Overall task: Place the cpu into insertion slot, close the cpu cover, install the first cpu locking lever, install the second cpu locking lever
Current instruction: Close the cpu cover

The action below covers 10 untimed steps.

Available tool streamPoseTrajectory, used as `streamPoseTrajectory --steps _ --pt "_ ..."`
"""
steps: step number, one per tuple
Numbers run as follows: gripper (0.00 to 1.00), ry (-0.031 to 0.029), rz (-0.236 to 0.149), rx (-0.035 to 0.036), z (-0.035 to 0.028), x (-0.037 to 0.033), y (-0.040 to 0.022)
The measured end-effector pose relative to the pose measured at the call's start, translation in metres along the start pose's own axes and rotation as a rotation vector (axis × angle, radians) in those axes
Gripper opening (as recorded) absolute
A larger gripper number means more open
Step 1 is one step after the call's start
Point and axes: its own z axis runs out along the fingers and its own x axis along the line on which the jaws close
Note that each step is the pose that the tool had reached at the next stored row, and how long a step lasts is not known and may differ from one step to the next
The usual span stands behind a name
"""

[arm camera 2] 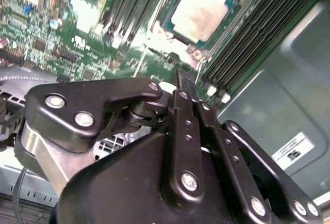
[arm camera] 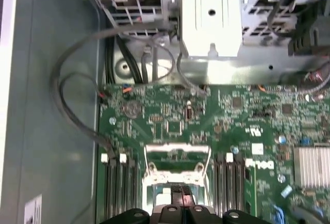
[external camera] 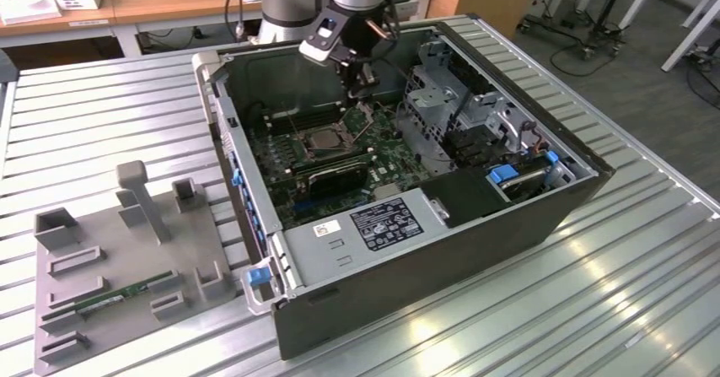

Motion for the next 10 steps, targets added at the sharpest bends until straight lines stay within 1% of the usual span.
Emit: streamPoseTrajectory --steps 7,10 --pt "0.11 0.0000 0.000 0.0001 0.0014 0.0003 0.0207" --pt "0.11 -0.0003 0.000 0.0001 0.0020 0.0005 0.0305"
